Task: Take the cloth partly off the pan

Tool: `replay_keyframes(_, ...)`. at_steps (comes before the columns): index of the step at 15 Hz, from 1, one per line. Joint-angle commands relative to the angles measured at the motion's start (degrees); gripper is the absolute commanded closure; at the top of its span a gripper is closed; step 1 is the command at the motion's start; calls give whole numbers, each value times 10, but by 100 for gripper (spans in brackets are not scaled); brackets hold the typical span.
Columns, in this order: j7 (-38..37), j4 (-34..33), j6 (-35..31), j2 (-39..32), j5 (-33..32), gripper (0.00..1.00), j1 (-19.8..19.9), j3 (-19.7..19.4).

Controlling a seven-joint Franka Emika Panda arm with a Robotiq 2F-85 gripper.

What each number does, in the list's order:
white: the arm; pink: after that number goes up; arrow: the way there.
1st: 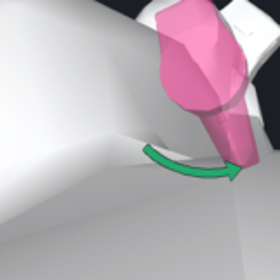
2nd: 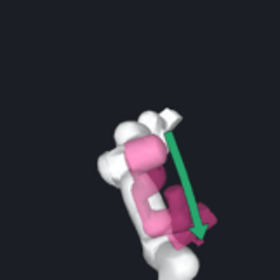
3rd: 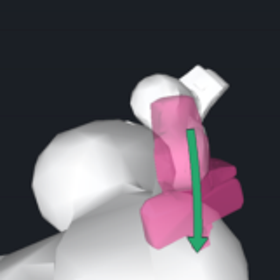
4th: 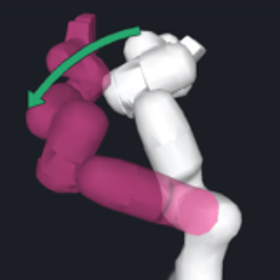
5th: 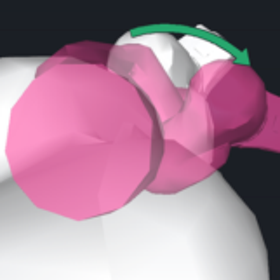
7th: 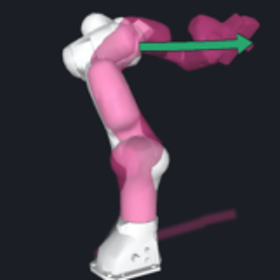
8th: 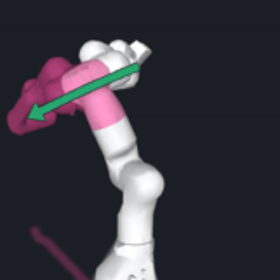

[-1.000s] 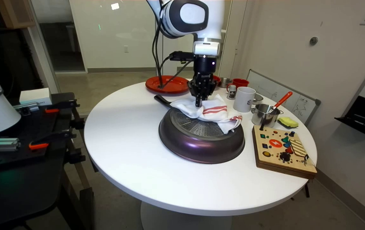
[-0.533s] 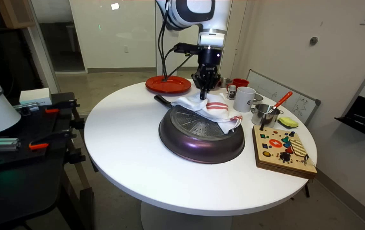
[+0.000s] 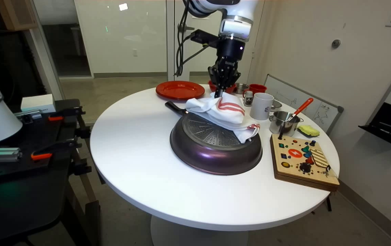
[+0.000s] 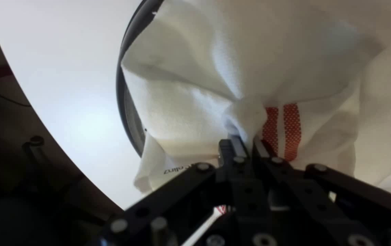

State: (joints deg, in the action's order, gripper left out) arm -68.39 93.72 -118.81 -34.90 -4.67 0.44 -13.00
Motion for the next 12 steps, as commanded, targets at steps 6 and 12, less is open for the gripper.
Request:
replay_keyframes(6, 45, -21, 62, 7, -2, 93, 16, 8)
replay_keyframes(12, 20, -23, 66, 2, -26, 94, 11, -10)
